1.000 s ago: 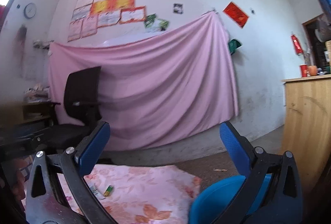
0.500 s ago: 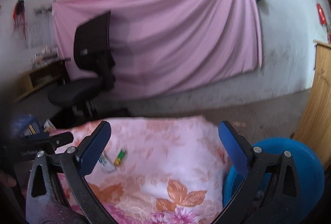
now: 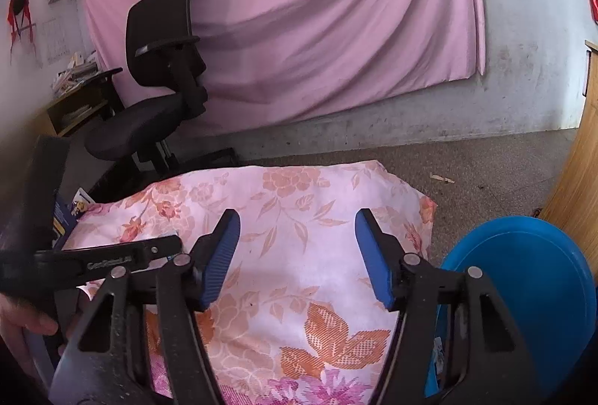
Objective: Collect trash
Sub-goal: 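Grasp the white toothpaste tube with the left gripper while the right gripper grasps the green battery, then lift the tube and battery and carry both over the blue basin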
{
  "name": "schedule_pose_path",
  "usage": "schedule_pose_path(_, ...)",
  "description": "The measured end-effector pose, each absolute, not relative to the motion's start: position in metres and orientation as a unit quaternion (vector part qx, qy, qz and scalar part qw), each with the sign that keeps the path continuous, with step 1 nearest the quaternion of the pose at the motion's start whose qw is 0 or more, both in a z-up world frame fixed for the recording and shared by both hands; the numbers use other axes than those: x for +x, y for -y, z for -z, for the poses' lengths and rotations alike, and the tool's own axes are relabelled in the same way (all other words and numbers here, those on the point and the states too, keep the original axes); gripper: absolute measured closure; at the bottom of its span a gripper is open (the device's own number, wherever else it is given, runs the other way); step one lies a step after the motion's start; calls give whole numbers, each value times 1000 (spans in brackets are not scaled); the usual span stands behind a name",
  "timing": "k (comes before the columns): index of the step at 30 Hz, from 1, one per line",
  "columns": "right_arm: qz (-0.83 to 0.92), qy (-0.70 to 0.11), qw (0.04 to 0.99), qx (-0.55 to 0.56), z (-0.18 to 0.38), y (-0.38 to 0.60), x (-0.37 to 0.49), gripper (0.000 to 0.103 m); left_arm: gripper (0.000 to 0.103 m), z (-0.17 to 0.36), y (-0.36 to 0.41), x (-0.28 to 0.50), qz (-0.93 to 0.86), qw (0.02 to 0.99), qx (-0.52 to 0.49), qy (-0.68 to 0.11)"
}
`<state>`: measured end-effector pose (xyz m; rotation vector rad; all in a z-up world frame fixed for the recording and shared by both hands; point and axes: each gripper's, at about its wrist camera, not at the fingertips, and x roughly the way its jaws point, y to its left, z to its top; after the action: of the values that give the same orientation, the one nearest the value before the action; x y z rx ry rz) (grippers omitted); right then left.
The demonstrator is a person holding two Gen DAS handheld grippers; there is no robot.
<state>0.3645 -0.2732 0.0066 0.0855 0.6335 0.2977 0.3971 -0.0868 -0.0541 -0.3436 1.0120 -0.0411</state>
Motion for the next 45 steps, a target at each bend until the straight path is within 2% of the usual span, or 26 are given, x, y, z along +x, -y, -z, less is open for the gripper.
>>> schedule_pose_path(3, -145, -327, 933, 43, -3, 272, 370, 17, 103, 52, 89, 399, 19, 863, -155, -480)
schedule_pose_path(7, -143, -347, 926, 43, 1, 270, 376, 28, 103, 54, 81, 397, 25, 862, -152, -482)
schedule_pose_path(13, -169, -404, 899, 8, 16, 248, 392, 39, 103, 51, 55, 386, 38, 864, -166, -474)
schedule_pose_path(24, -259, -468, 845, 17, 37, 194, 420, 41, 103, 42, 38, 377, 37, 865, -185, -466)
schedule_pose_path(27, -264, -482, 835, -1, 44, 184, 424, 44, 103, 41, 41, 377, 47, 861, -192, -469)
schedule_pose_path(28, -258, -483, 837, -17, 44, 181, 423, 52, 103, 40, 43, 378, 51, 860, -191, -470)
schedule_pose_path(29, -253, -482, 838, -29, 44, 180, 422, 64, 103, 40, 46, 380, 56, 859, -189, -472)
schedule_pose_path(31, -250, -482, 839, -37, 45, 185, 420, 64, 103, 41, 53, 382, 67, 857, -186, -476)
schedule_pose_path(33, -249, -481, 840, -31, 43, 192, 418, 64, 100, 41, 63, 386, 76, 856, -173, -481)
schedule_pose_path(37, -218, -471, 854, -33, 37, 220, 404, 64, 66, 38, 81, 391, 96, 858, -165, -477)
schedule_pose_path(38, -211, -469, 857, -30, 35, 228, 400, 64, 64, 38, 84, 393, 95, 858, -165, -478)
schedule_pose_path(45, -173, -451, 876, 2, 22, 272, 385, 64, 65, 41, 108, 406, 52, 859, -121, -494)
